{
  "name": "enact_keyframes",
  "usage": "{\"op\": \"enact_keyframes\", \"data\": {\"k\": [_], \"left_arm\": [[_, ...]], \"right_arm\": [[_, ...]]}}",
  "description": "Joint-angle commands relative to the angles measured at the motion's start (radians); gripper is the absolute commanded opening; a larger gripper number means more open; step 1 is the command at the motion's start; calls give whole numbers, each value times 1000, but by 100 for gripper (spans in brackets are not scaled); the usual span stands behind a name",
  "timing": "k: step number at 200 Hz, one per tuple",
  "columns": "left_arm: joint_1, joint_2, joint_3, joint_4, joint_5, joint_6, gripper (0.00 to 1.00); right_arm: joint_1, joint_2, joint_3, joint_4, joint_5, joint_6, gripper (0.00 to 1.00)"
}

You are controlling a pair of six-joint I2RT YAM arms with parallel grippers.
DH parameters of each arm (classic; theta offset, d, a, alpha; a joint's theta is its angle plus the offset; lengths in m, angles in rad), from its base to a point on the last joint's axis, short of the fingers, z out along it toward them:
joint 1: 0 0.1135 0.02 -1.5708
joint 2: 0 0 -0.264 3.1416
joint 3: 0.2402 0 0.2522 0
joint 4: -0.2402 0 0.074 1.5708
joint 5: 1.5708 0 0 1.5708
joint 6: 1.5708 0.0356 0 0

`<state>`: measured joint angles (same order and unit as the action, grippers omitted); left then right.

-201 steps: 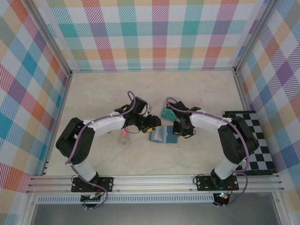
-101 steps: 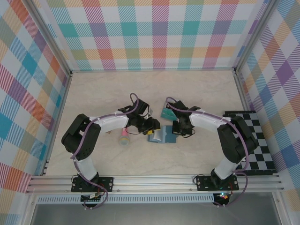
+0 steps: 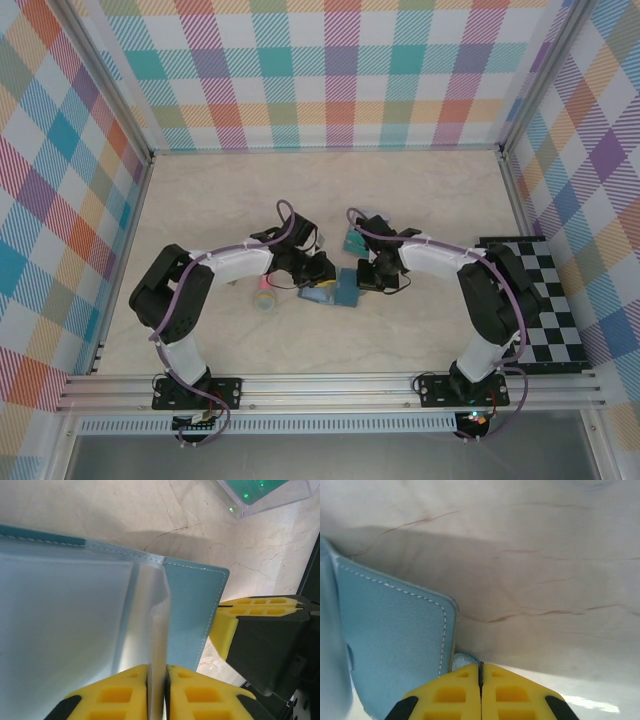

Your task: Take the credit cards out of the card holder

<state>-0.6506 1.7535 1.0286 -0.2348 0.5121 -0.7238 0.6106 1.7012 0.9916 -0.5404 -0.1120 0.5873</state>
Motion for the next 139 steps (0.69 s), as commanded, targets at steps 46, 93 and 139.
{"op": "enact_keyframes", "data": {"k": [46, 93, 139], "left_arm": [[-36, -87, -70, 56, 38, -21, 35], [-43, -14, -28, 92, 45, -37, 35], [-44, 58, 9, 91, 20, -43, 26]], "right_arm": [[32, 60, 64, 25, -74, -31, 2], [20, 63, 73, -16, 24, -9, 1], [8, 53, 77, -25, 47, 10, 8]]}}
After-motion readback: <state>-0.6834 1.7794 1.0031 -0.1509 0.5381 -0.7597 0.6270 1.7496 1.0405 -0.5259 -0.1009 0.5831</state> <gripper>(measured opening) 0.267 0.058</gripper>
